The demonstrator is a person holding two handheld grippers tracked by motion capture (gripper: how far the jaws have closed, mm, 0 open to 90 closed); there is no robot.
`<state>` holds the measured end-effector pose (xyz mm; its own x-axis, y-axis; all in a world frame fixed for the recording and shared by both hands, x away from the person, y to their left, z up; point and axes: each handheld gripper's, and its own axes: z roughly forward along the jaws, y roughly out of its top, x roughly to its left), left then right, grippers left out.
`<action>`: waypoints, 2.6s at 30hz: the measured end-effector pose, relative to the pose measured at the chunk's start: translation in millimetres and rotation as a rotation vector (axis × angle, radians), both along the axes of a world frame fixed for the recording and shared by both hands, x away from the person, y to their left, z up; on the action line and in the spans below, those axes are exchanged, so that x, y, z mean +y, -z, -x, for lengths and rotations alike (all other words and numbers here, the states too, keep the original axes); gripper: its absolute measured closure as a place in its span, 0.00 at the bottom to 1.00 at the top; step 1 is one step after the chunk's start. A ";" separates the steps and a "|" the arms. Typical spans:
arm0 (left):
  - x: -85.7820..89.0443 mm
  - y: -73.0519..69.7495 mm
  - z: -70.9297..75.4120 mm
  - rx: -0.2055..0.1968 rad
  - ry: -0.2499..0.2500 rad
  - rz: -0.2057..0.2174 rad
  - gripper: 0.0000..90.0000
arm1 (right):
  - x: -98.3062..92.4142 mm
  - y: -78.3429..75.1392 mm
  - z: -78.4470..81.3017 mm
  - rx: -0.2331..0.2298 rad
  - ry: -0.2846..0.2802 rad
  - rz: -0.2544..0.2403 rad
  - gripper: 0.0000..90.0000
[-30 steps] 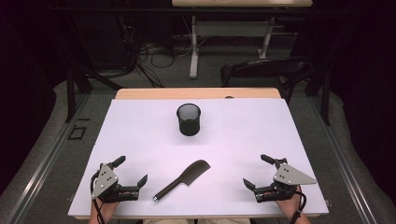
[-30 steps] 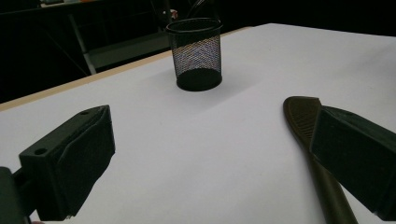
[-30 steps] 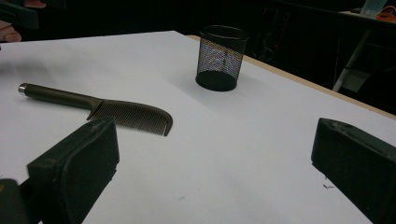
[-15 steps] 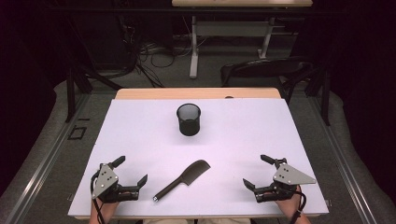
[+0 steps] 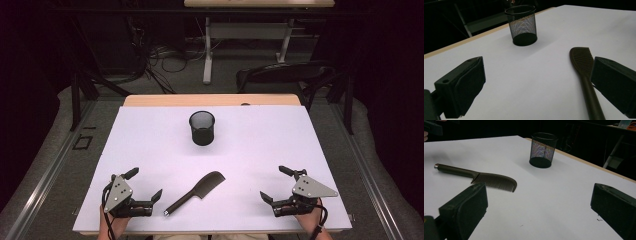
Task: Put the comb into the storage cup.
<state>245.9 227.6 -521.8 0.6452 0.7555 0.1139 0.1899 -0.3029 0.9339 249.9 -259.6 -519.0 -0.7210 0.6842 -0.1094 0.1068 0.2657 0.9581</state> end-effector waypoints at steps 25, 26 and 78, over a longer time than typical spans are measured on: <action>-34.7 -8.4 -5.7 0.053 0.109 -0.042 0.00 | 1.3 1.4 -1.7 0.015 -0.002 0.007 0.01; -35.5 -8.5 -5.9 0.057 0.112 -0.043 0.00 | 1.3 1.4 -1.7 0.015 -0.002 0.007 0.01; -70.9 0.8 -1.7 0.199 0.354 -0.114 1.00 | 1.2 2.0 -1.6 0.020 0.004 0.011 0.02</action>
<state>247.6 156.7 -522.7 0.8807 0.4727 0.0308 0.2285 -0.4810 0.8464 251.5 -258.4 -521.1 -0.7205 0.6858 -0.1030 0.1265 0.2761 0.9528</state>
